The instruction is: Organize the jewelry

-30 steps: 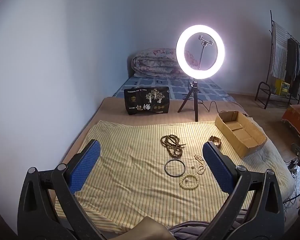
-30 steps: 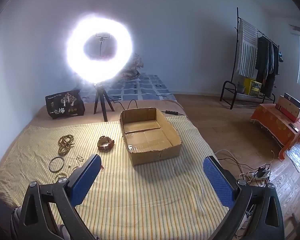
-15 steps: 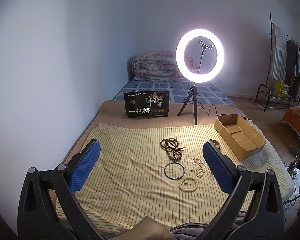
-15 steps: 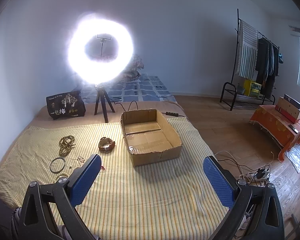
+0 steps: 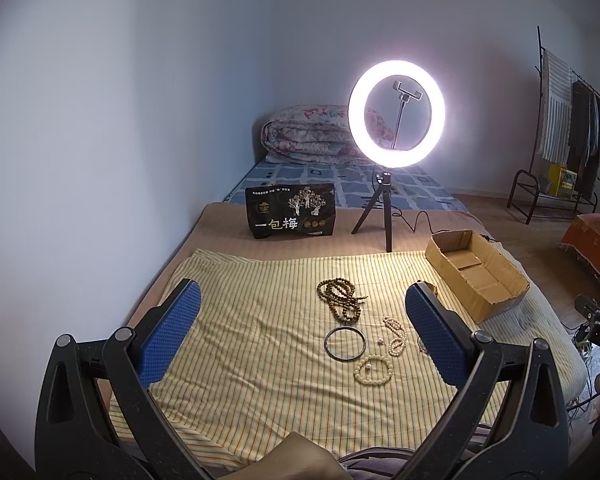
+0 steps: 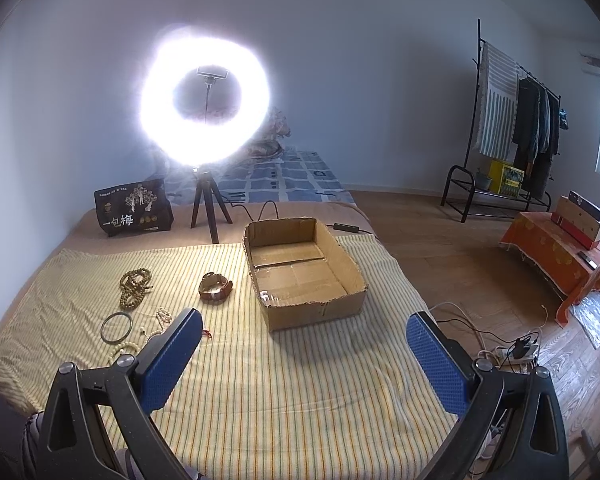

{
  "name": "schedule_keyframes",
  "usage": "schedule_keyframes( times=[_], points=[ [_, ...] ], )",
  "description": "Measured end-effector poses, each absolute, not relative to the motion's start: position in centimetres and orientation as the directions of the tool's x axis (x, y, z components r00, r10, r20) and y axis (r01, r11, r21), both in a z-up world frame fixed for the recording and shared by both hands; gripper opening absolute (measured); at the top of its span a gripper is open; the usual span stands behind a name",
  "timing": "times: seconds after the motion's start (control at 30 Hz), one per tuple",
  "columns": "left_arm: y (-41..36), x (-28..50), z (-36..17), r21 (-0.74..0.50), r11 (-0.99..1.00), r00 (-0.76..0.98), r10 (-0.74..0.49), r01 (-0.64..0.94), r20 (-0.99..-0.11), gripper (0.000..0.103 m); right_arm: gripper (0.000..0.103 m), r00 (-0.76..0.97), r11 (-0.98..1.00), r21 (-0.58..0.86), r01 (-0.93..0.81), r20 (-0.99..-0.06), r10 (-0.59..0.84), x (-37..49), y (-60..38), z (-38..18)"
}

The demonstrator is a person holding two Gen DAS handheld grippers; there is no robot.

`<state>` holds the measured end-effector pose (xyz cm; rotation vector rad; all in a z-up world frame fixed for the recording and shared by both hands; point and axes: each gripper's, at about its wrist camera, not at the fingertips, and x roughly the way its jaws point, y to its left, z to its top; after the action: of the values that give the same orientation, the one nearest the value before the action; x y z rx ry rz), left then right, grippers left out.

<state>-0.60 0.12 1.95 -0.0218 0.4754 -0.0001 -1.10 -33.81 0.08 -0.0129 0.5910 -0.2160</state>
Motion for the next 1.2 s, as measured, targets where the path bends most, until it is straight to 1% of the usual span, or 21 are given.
schedule_keyframes(
  times=[1.2],
  points=[
    [-0.14,-0.66,1.30,-0.028,1.000,0.886,-0.010,-0.003,-0.463,0.103,0.103,0.804,0.978,-0.081,0.192,-0.559,-0.204,-0.95,-33.24,-0.09]
  ],
)
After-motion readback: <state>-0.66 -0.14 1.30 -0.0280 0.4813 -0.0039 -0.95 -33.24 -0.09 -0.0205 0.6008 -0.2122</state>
